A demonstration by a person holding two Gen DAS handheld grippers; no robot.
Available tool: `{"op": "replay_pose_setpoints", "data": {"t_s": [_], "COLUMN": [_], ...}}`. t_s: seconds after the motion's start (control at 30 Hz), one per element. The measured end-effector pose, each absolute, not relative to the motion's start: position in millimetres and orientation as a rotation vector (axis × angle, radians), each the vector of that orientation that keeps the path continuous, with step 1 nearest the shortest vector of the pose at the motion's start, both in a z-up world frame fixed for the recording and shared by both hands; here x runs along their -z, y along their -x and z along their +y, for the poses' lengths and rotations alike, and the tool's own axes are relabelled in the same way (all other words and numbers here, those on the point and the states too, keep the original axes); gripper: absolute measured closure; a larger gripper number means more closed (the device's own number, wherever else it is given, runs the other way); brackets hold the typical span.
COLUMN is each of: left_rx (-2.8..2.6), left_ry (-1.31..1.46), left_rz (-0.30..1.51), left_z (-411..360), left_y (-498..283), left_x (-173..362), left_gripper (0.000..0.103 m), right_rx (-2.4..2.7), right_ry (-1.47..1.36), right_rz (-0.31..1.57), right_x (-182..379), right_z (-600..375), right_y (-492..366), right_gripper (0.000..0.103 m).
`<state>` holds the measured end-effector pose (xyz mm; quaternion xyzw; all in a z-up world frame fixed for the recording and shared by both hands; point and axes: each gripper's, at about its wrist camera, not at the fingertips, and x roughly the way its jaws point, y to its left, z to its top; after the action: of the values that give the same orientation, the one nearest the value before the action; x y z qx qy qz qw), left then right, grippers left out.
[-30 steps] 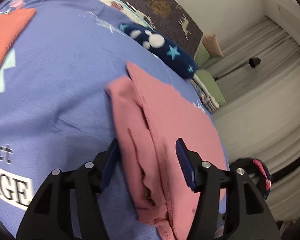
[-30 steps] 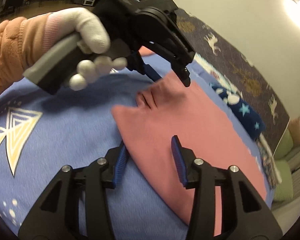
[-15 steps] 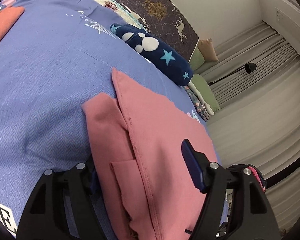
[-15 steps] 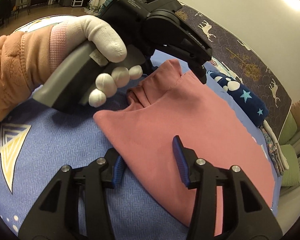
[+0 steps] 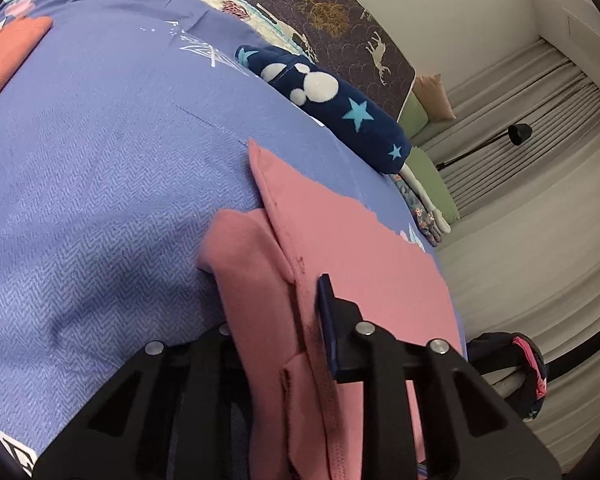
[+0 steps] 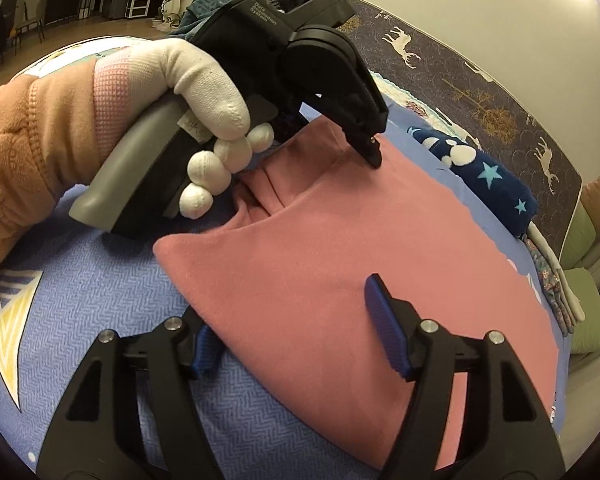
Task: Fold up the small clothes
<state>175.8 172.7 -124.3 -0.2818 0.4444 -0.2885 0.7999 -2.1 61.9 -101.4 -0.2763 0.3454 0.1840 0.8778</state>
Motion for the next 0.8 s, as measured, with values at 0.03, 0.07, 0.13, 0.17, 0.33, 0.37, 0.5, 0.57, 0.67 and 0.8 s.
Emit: {"op": "replay_pose_setpoints", "data": {"t_s": [0.03, 0.07, 0.13, 0.17, 0.33, 0.37, 0.5, 0.57, 0.67, 0.8], "left_rx": [0.619, 0.619, 0.615, 0.611, 0.6, 0.602, 0.607, 0.608, 0.608, 0.611], "left_ry": [0.599, 0.591, 0.58, 0.578, 0.566, 0.559, 0.524, 0.498, 0.482, 0.474], "left_rz": [0.953, 0.953, 0.96, 0.966, 0.96, 0.952, 0.939, 0.933, 0.925, 0.921], "left_z": [171, 170, 165, 163, 158, 155, 143, 135, 123, 103], "left_y": [-176, -176, -178, -179, -177, -177, -175, -174, -174, -175], "left_x": [124, 123, 122, 121, 104, 98, 78, 68, 56, 40], "left_gripper": [0.082, 0.083, 0.087, 0.089, 0.09, 0.091, 0.091, 0.091, 0.091, 0.092], "right_rx": [-0.384, -0.382, -0.406, -0.437, -0.439, -0.443, -0.44, -0.436, -0.423, -0.395], "right_ry": [0.573, 0.572, 0.569, 0.567, 0.473, 0.432, 0.378, 0.356, 0.319, 0.257], "right_rz": [0.72, 0.715, 0.71, 0.712, 0.685, 0.682, 0.663, 0.649, 0.626, 0.59], "right_x": [101, 101, 102, 102, 89, 83, 71, 66, 56, 40], "right_z": [63, 64, 67, 69, 55, 48, 34, 25, 11, -15], "right_y": [1, 0, -1, 0, -1, -2, -1, 2, 7, 12], "right_gripper": [0.036, 0.038, 0.059, 0.084, 0.099, 0.099, 0.099, 0.099, 0.099, 0.099]}}
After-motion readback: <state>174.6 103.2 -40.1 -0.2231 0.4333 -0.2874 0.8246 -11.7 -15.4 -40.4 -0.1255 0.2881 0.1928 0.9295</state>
